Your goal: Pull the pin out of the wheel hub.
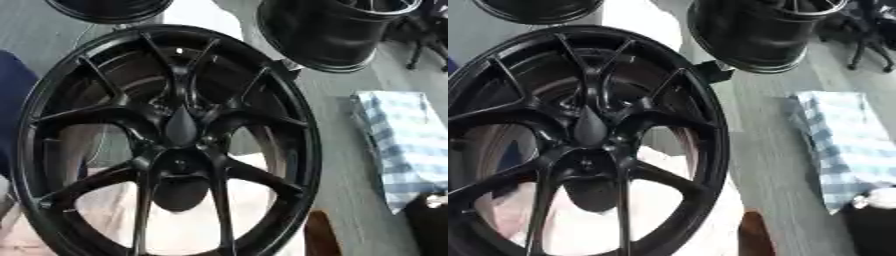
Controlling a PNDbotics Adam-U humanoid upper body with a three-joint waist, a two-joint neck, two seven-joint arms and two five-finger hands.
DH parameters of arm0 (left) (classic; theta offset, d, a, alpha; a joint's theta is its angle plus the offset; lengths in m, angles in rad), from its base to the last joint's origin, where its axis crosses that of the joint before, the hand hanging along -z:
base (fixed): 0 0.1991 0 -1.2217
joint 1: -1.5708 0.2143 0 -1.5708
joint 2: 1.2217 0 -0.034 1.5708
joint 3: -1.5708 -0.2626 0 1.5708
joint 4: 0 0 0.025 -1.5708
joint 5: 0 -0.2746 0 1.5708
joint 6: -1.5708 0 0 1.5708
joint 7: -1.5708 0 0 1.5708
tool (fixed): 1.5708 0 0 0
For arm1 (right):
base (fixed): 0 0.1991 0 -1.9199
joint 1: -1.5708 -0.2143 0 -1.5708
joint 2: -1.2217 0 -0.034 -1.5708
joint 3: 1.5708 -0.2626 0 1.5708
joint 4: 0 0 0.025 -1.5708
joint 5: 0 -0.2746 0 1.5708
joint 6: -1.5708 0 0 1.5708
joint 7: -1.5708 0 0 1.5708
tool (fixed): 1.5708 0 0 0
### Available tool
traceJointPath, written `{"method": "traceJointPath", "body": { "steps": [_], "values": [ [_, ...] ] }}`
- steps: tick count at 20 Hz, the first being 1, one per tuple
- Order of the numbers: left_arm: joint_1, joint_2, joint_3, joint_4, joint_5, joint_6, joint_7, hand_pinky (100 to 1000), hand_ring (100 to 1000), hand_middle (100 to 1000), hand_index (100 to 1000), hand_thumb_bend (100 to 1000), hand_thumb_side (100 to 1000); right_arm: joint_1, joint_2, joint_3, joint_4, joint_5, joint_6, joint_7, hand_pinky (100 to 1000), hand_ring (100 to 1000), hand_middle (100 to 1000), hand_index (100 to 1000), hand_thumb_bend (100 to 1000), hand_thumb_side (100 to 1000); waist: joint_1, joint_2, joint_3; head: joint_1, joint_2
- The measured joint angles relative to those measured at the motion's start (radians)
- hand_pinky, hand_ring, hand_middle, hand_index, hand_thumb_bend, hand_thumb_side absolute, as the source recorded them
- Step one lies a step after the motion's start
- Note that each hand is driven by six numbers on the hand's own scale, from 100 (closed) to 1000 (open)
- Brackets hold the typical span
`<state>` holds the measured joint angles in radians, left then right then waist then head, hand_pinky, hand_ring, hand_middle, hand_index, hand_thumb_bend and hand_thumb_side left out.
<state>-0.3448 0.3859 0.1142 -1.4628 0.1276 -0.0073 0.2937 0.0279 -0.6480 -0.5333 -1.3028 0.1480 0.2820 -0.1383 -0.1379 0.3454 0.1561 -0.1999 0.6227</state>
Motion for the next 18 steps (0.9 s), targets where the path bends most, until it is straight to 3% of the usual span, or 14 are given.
{"method": "traceJointPath", "body": {
  "steps": [4, 7, 13, 18],
  "values": [
    [0.000, 0.000, 0.000, 0.000, 0.000, 0.000, -0.001, 596, 571, 493, 686, 100, 899, -0.043, 0.070, -0.045, -0.098, -0.002, -0.046, -0.063, 709, 696, 610, 692, 100, 341, -0.003, -0.001, 0.000, 0.000, 0.000],
    [0.000, 0.000, 0.000, 0.000, 0.000, -0.001, -0.001, 595, 571, 493, 686, 100, 898, -0.109, 0.072, -0.048, -0.174, -0.033, -0.090, -0.111, 702, 667, 581, 671, 100, 222, -0.003, -0.002, 0.003, -0.004, 0.000],
    [-0.001, 0.000, -0.007, 0.000, 0.000, 0.001, -0.004, 595, 570, 492, 685, 100, 896, -0.228, 0.053, 0.055, -0.320, -0.118, -0.179, -0.200, 711, 662, 576, 667, 100, 184, -0.004, -0.004, 0.019, -0.010, 0.000],
    [-0.009, -0.006, -0.012, 0.000, 0.000, 0.002, -0.005, 594, 570, 492, 684, 100, 895, -0.306, 0.089, 0.184, -0.451, -0.197, -0.260, -0.281, 713, 664, 580, 671, 100, 229, -0.003, -0.004, 0.032, -0.022, 0.000]
  ]
}}
